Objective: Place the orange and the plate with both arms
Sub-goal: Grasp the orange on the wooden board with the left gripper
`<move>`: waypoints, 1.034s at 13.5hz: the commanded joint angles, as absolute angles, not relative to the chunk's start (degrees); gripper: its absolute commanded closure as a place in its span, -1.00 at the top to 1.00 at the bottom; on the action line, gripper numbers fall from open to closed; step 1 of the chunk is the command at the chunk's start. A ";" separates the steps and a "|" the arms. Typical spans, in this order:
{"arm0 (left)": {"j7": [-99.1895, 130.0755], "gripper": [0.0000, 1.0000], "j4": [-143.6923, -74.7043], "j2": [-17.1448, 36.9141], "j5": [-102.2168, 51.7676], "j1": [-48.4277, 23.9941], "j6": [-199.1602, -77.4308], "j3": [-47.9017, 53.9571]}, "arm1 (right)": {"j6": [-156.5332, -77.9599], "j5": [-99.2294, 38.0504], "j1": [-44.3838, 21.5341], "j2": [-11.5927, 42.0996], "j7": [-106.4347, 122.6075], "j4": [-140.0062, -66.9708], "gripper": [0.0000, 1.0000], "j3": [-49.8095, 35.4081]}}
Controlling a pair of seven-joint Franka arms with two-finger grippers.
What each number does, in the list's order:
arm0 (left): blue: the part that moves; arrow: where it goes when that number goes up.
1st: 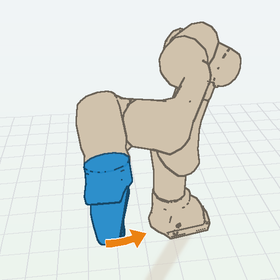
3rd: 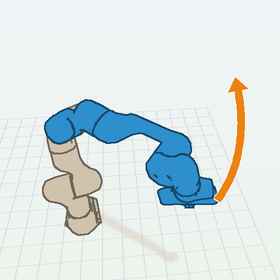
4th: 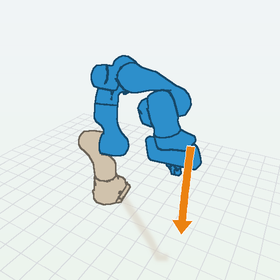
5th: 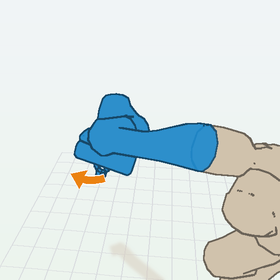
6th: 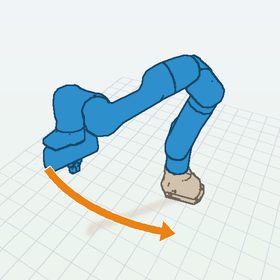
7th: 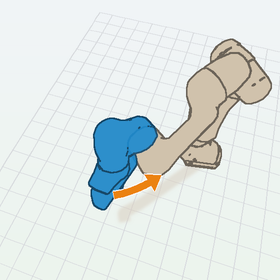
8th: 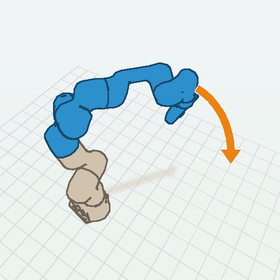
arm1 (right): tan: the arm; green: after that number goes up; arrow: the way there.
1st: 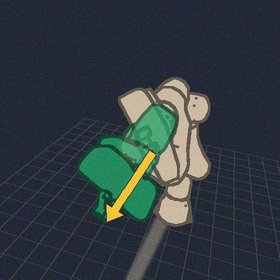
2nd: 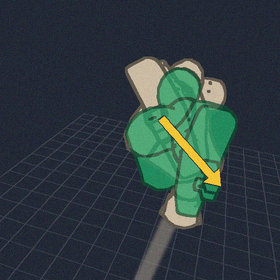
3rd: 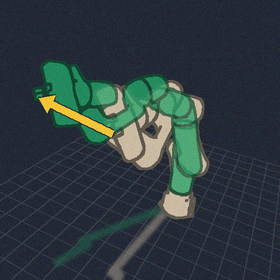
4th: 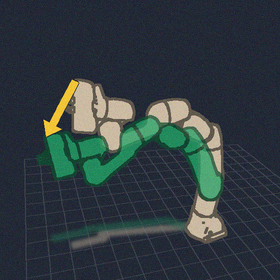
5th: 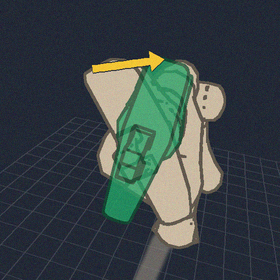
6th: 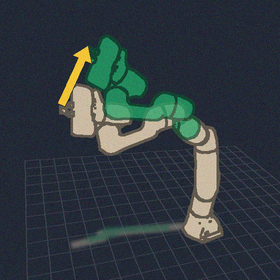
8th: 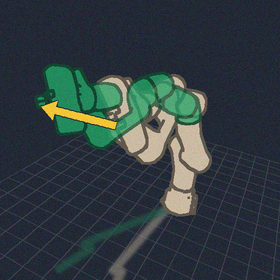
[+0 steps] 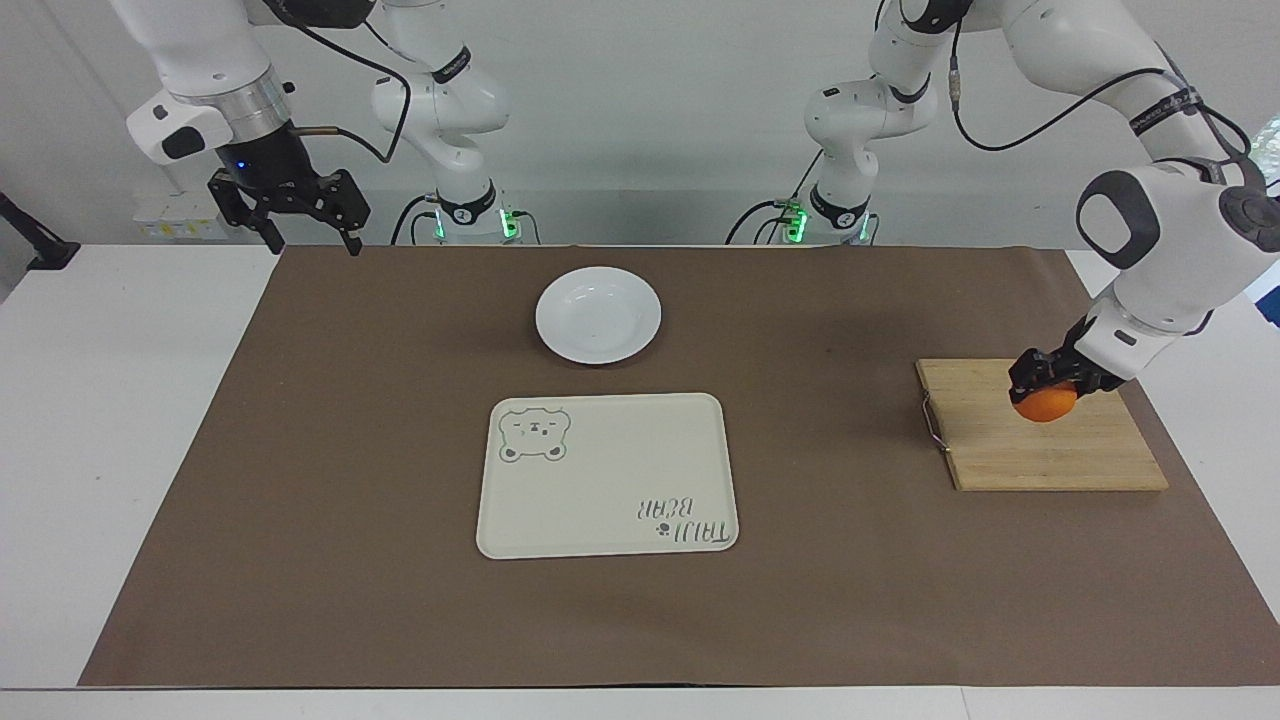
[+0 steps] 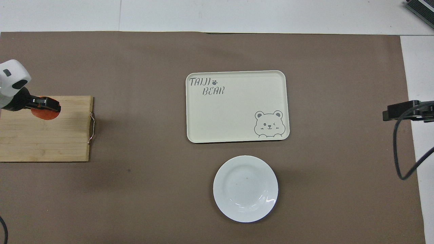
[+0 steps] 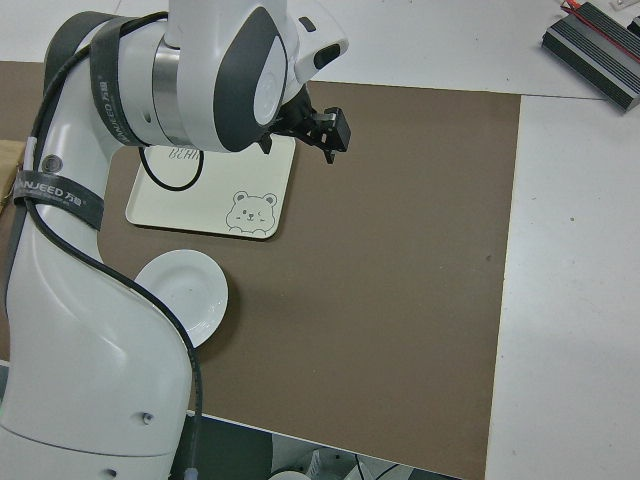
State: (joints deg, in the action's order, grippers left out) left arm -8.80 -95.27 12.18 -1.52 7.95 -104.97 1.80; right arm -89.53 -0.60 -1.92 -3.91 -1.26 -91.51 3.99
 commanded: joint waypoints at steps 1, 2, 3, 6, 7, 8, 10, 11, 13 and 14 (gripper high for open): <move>-2.22 -1.00 -91.86 9.94 -0.01 5.63 -97.84 1.41 | -88.24 -1.41 -1.58 -3.52 -2.55 -90.53 1.00 3.78; -0.89 -1.00 -90.63 9.32 1.13 4.41 -96.08 1.41 | -88.24 -1.41 -1.58 -3.60 -2.55 -90.53 1.00 3.78; 0.77 -1.00 -89.92 8.62 1.23 3.44 -94.32 1.41 | -88.24 -1.41 -1.58 -3.52 -2.55 -90.53 1.00 3.78; 5.69 -1.00 -89.04 6.34 1.23 -0.60 -90.80 1.49 | -88.33 -1.41 -1.58 -3.60 -2.55 -90.53 1.00 3.78; 7.19 -1.00 -89.21 5.55 1.06 -2.79 -90.70 1.67 | -88.24 -1.41 -1.58 -3.60 -2.55 -90.53 1.00 3.78; 8.16 -1.00 -89.91 4.93 0.71 -4.20 -90.96 2.19 | -88.24 -1.41 -1.58 -3.52 -2.55 -90.53 1.00 3.78; 9.14 -1.00 -91.75 4.22 0.27 -7.54 -92.37 2.37 | -88.24 -1.41 -1.58 -3.52 -2.55 -90.53 1.00 3.78; 10.71 -1.00 -92.54 4.22 0.26 -9.56 -93.07 2.37 | -88.24 -1.41 -1.58 -3.52 -2.55 -90.53 1.00 3.78; 16.23 -1.00 -95.70 4.22 0.26 -13.86 -97.71 2.37 | -88.24 -1.41 -1.58 -3.52 -2.55 -90.53 1.00 3.78; 17.65 -1.00 -97.10 4.31 0.26 -15.54 -99.21 2.46 | -88.24 -1.41 -1.58 -3.52 -2.55 -90.53 1.00 3.78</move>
State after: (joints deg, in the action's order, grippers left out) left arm 14.16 -92.86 5.48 -0.16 -11.90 -95.08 3.24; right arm -89.53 -0.60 -1.92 -3.91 -1.26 -91.51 3.99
